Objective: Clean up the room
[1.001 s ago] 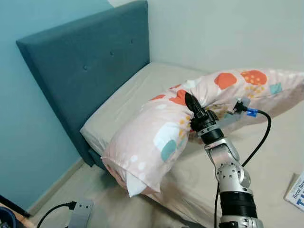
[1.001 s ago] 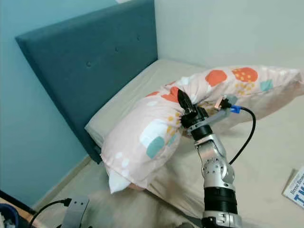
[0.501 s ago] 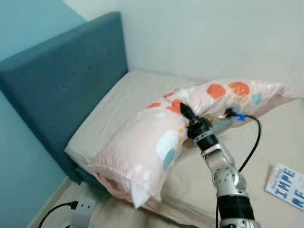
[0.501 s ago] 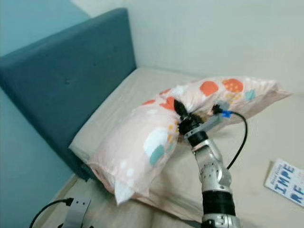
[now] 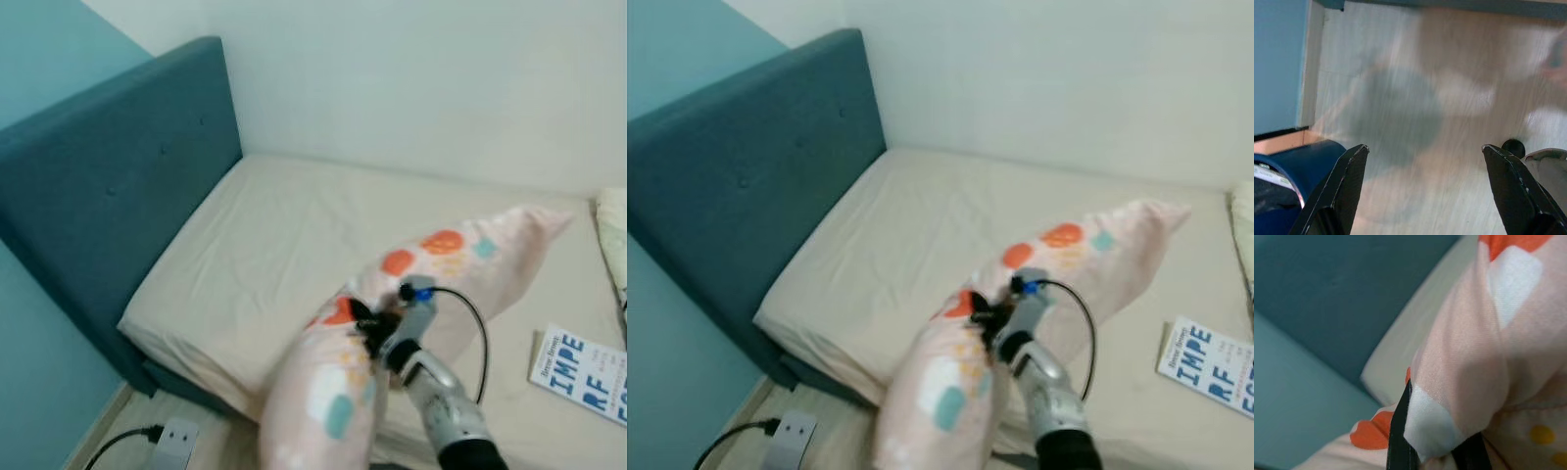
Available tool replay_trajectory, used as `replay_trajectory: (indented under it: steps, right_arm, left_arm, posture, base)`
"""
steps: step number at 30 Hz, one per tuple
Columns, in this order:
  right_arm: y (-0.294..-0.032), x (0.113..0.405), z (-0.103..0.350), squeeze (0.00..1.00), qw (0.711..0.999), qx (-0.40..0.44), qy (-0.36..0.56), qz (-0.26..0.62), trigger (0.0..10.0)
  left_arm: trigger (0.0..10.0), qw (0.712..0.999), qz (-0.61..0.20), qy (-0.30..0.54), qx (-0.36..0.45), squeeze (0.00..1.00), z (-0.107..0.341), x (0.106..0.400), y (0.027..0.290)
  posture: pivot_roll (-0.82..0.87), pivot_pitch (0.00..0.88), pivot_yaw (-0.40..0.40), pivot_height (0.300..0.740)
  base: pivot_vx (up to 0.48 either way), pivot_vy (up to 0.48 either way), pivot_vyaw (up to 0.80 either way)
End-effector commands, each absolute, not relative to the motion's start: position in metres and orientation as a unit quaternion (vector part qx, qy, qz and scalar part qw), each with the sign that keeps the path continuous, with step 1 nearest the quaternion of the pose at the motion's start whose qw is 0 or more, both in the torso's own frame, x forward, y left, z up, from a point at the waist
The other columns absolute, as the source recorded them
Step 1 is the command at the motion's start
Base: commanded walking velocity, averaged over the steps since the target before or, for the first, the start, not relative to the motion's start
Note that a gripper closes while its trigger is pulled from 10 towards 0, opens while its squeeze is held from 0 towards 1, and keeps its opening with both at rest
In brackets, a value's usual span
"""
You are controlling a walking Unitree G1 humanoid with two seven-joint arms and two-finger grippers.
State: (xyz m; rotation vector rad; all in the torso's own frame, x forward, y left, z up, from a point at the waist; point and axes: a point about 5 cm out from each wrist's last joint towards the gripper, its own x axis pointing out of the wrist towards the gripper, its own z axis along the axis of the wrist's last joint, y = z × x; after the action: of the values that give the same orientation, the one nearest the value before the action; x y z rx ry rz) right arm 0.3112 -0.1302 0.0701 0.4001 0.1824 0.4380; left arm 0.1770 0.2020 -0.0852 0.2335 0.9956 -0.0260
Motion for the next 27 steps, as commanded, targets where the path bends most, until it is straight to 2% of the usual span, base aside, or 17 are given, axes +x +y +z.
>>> replay_trajectory:
  steps: [1, 10, 18, 25, 27]
  right_arm:
    - [-0.1258, 0.3191, 0.096, 0.0, 0.953, 0.183, 0.02, 0.239, 10.0]
    - [-0.1203, 0.3222, 0.1007, 0.0, 0.952, 0.176, 0.003, 0.25, 10.0]
    - [-0.121, 0.3225, 0.104, 0.0, 0.952, 0.175, -0.009, 0.252, 10.0]
    - [-0.1199, 0.3234, 0.1044, 0.0, 0.95, 0.174, -0.011, 0.259, 10.0]
    - [-0.1201, 0.3237, 0.1043, 0.0, 0.95, 0.172, -0.011, 0.261, 10.0]
  left_arm:
    - [10.0, 0.872, -0.009, 0.478, 0.105, 0.0, -0.0846, 0.1774, 0.2045]
    - [10.0, 0.869, -0.007, 0.485, 0.095, 0.0, -0.0854, 0.1757, 0.2057]
    - [10.0, 0.867, -0.008, 0.489, 0.094, 0.0, -0.0871, 0.1722, 0.205]
    - [10.0, 0.866, -0.008, 0.491, 0.095, 0.0, -0.0882, 0.1703, 0.2035]
    - [10.0, 0.868, -0.001, 0.488, 0.094, 0.0, -0.0877, 0.1711, 0.204]
  posture:
    - [-0.12, 0.042, 0.02, 0.74]
    - [-0.12, 0.04, 0.02, 0.74]
    - [-0.11, 0.044, 0.013, 0.74]
    - [-0.11, 0.039, 0.008, 0.74]
    - [-0.11, 0.034, 0.006, 0.74]
  base:
    - [0.0, 0.0, 0.78]
    - [0.0, -0.427, 0.78]
    - [0.0, 0.0, 0.77]
    - [0.0, -0.48, 0.78]
    - [0.0, 0.0, 0.77]
